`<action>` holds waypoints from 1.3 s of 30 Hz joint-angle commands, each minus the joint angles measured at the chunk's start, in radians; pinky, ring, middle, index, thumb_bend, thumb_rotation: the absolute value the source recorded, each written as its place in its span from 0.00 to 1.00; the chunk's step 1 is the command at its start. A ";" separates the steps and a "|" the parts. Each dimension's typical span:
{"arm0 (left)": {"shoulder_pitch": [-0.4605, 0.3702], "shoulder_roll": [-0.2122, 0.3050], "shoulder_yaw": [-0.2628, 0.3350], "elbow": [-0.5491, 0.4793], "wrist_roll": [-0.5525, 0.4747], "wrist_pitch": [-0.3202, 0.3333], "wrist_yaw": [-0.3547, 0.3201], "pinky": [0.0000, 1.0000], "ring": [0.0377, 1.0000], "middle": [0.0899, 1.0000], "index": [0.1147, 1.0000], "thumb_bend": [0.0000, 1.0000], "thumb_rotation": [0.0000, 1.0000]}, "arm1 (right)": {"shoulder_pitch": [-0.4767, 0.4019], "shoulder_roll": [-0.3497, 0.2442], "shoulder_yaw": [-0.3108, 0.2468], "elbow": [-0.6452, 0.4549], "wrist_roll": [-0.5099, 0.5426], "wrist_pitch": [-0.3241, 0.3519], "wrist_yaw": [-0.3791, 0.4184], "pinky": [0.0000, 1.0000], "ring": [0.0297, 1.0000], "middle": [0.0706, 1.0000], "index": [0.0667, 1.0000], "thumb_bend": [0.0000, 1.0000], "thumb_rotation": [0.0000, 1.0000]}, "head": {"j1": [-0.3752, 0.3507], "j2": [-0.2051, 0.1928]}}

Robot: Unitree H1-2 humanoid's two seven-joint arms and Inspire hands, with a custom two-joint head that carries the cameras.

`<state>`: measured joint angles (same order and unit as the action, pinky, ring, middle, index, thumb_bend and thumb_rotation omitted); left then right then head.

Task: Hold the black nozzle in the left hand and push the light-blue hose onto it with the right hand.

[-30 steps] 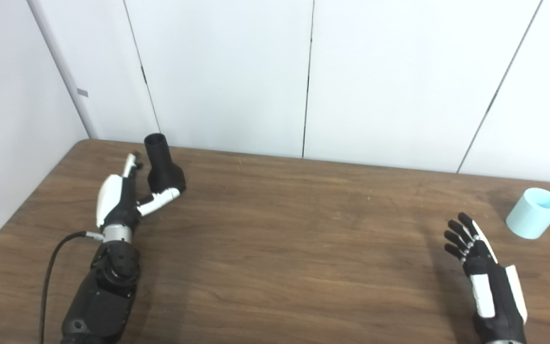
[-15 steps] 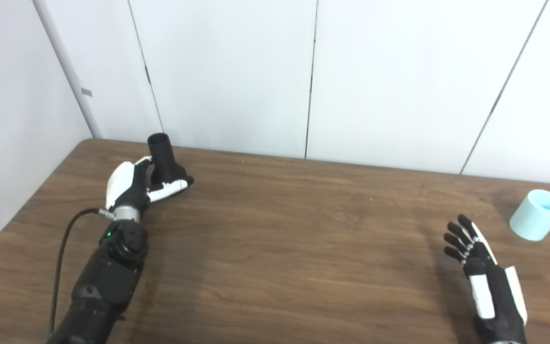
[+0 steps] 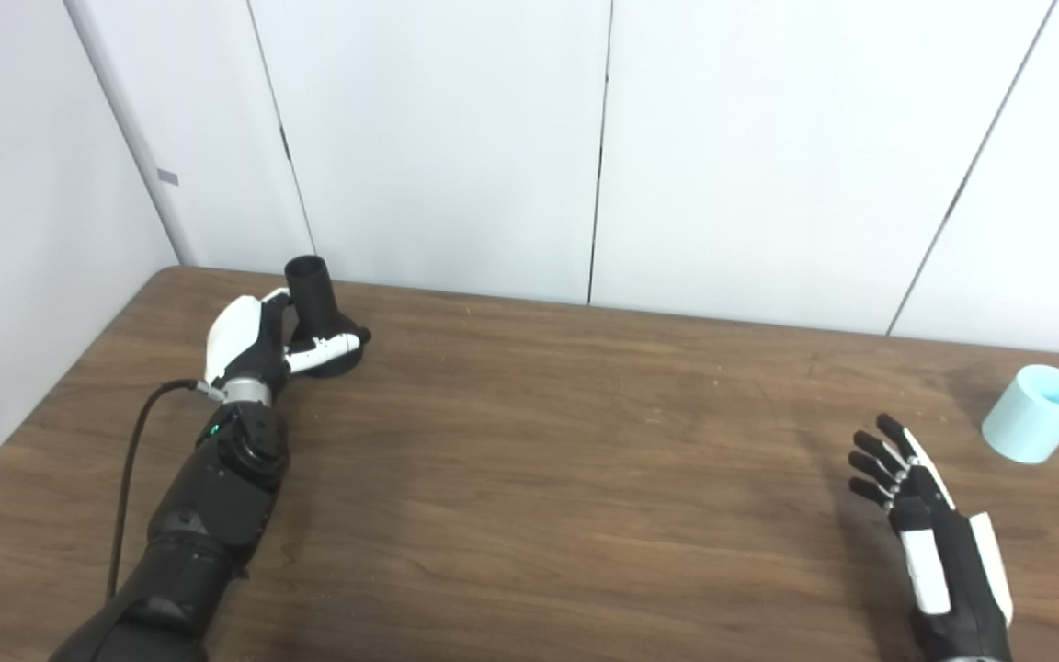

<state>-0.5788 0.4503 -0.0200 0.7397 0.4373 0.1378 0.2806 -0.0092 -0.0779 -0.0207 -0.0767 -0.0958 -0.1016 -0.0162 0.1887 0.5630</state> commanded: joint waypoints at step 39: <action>0.221 -0.129 -0.133 -0.235 -0.086 -0.091 -0.108 0.62 0.76 0.72 0.42 0.51 0.09 | 0.031 0.023 0.028 -0.048 -0.006 0.064 0.005 0.78 0.82 0.81 0.91 0.66 1.00 | -0.026 0.042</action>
<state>-0.4132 0.3973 -0.0942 0.4831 0.3671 0.0480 0.2726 0.0153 -0.0670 -0.0016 -0.1143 -0.1029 -0.0314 -0.0118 0.1626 0.6029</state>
